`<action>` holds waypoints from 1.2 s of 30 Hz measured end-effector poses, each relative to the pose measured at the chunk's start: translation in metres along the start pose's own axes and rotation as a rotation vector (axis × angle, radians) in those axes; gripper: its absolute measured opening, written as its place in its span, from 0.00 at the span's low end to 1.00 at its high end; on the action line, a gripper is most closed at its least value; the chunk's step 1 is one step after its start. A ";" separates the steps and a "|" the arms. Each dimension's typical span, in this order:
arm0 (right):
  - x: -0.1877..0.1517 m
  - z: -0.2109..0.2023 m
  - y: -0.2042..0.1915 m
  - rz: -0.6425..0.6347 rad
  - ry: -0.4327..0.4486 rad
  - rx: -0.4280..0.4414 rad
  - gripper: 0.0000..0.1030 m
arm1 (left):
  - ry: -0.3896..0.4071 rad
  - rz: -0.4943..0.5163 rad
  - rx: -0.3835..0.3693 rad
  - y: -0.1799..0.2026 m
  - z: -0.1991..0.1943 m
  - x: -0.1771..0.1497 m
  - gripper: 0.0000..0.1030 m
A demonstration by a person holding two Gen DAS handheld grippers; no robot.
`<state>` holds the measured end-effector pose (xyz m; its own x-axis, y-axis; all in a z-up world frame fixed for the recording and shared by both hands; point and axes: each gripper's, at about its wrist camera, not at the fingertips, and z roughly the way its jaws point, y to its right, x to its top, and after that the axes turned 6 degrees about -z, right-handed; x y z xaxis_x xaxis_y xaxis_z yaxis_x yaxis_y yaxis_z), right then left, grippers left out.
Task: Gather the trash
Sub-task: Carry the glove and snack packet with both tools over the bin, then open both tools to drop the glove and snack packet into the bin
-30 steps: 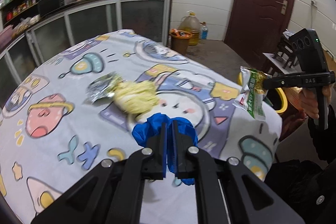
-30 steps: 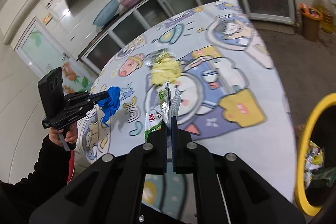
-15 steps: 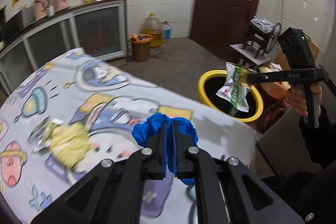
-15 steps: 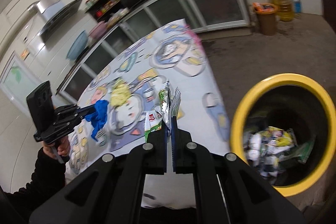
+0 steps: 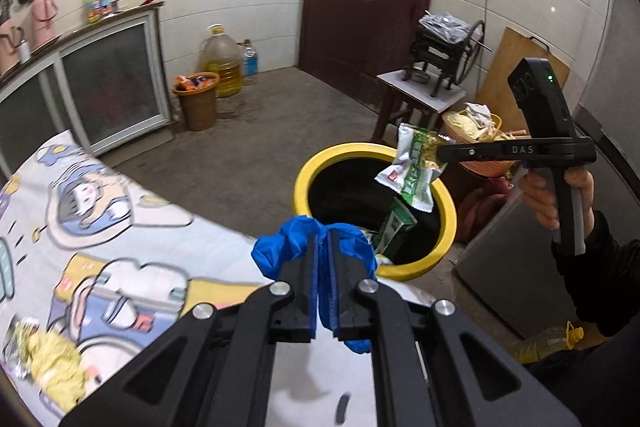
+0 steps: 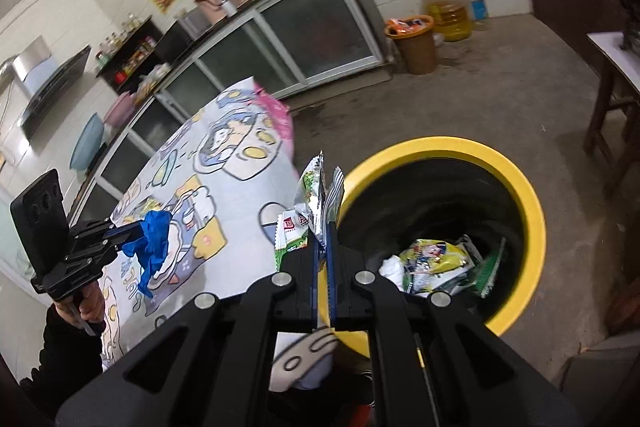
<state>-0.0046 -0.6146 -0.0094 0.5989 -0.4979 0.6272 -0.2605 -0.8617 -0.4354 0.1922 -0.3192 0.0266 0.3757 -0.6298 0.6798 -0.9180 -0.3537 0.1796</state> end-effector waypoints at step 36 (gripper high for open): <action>-0.029 0.019 0.095 0.191 -0.072 -0.126 0.05 | -0.132 -0.096 -0.039 0.061 0.159 0.051 0.04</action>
<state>-0.0327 -0.6801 -0.0812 0.5809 -0.6491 0.4912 -0.4644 -0.7598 -0.4549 0.1757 -0.4827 -0.0404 0.4734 -0.6806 0.5592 -0.8801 -0.3917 0.2683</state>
